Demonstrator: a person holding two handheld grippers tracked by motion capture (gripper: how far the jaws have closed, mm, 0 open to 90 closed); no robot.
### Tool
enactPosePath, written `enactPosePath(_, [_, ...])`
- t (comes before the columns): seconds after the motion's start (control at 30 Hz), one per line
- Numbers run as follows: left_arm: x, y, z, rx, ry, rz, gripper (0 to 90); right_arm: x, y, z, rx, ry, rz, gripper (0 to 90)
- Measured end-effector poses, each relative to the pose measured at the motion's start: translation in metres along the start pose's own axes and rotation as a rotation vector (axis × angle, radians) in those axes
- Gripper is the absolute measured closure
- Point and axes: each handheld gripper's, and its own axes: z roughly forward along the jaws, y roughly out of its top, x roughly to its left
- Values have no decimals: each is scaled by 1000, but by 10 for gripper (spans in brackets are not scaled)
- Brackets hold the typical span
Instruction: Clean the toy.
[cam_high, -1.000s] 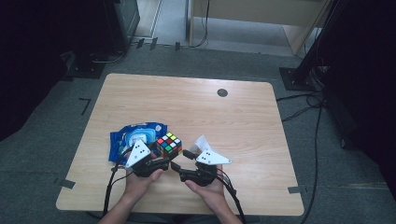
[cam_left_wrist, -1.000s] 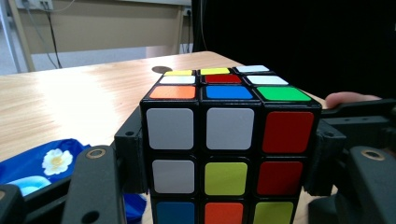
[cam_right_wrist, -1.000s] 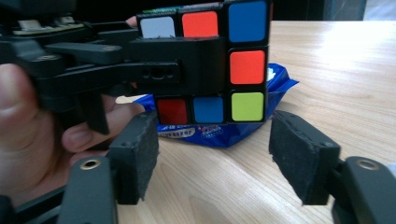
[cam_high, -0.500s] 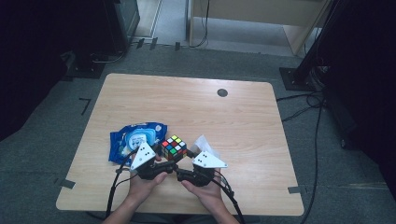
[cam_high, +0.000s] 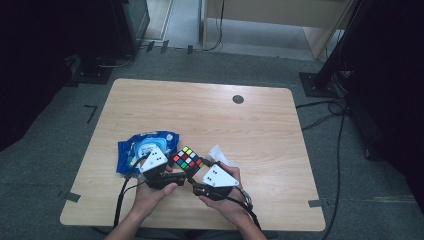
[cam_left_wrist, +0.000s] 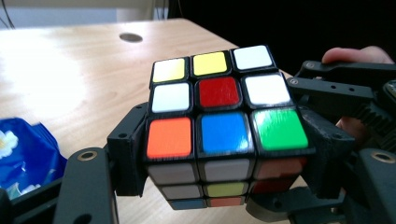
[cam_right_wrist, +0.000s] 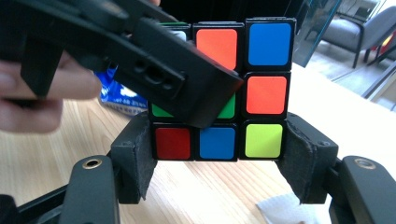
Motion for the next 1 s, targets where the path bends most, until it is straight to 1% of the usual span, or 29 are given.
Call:
enactPosePath(0.13, [1, 2, 3, 43, -13, -25, 291, 4, 0, 0, 13, -14, -70, 350])
enactPosePath(0.2, [3, 3, 3, 66, -23, -39, 297, 6, 0, 0, 22, -27, -125, 350])
enactPosePath(0.27, [5, 4, 3, 79, -34, -50, 308, 6, 0, 0, 30, -34, -163, 350])
enactPosePath(0.37, [7, 6, 3, 102, -43, -60, 319, 9, 0, 0, 49, -49, -238, 350])
enactPosePath(0.43, [9, 6, 3, 117, -57, -68, 327, 11, -1, 1, 61, -60, -282, 350])
enactPosePath(0.47, [10, 6, 3, 123, -63, -71, 328, 11, -1, 1, 66, -61, -299, 350])
enactPosePath(0.53, [11, 6, 3, 126, -70, -81, 331, 12, -2, 1, 69, -64, -311, 350])
enactPosePath(0.6, [10, 6, 3, 130, -67, -70, 337, 12, -2, 2, 71, -63, -315, 349])
enactPosePath(0.67, [9, 6, 2, 123, -59, -55, 341, 12, -3, 2, 70, -68, -300, 347])
enactPosePath(0.73, [9, 7, 0, 109, -54, -50, 343, 11, -2, 3, 60, -62, -266, 343])
enactPosePath(0.77, [9, 7, -2, 91, -55, -55, 343, 11, -2, 3, 56, -63, -252, 339])
enactPosePath(0.8, [9, 7, -3, 70, -57, -61, 343, 10, -2, 2, 45, -62, -220, 334])
enactPosePath(0.87, [10, 7, -6, 15, -55, -68, 344, 6, -1, 1, 24, -52, -136, 318])
enactPosePath(0.9, [10, 6, -8, -17, -49, -82, 344, 5, -2, 0, 14, -44, -82, 303])
enactPosePath(0.97, [13, 6, -12, -70, -62, -113, 344, 1, -2, -1, 3, -28, 21, 291])
enactPosePath(1.0, [15, 4, -14, -104, -71, -128, 344, -1, -3, -1, -6, -16, 74, 289])
